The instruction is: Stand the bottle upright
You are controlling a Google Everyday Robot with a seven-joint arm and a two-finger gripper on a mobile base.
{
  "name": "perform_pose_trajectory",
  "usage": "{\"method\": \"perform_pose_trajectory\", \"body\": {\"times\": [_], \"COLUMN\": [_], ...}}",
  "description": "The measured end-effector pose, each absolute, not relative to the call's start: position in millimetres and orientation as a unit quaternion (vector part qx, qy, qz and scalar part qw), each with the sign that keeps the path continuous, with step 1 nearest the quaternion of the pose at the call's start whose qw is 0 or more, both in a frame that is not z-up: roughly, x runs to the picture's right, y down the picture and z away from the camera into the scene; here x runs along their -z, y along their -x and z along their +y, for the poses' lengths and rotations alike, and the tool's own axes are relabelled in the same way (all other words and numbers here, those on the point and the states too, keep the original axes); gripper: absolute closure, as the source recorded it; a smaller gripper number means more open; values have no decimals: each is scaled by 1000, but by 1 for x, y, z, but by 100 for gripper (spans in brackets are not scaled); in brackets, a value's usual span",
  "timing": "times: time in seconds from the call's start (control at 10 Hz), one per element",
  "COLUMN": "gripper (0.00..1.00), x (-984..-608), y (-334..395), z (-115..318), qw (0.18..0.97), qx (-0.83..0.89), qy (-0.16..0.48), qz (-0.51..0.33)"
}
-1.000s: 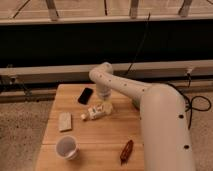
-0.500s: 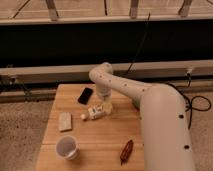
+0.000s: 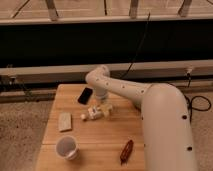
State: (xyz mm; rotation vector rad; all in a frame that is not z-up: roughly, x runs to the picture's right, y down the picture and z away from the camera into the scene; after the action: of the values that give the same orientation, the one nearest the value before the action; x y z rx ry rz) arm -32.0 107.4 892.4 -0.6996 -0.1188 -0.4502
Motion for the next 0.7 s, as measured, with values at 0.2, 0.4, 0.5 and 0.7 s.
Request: {"method": "perform_pose_trajectory", "body": {"times": [0.2,0.4,0.5,0.7], "gripper": [20,20,20,24], "x": [-887,-886,-889,-895], "y": [53,59,62,63], "z": [123,130,132,133], "qw": [912,911,911,909], "qx": [237,244,247,249], "qy": [329,324,323,325], "qz": [-65,-69,-72,-73]}}
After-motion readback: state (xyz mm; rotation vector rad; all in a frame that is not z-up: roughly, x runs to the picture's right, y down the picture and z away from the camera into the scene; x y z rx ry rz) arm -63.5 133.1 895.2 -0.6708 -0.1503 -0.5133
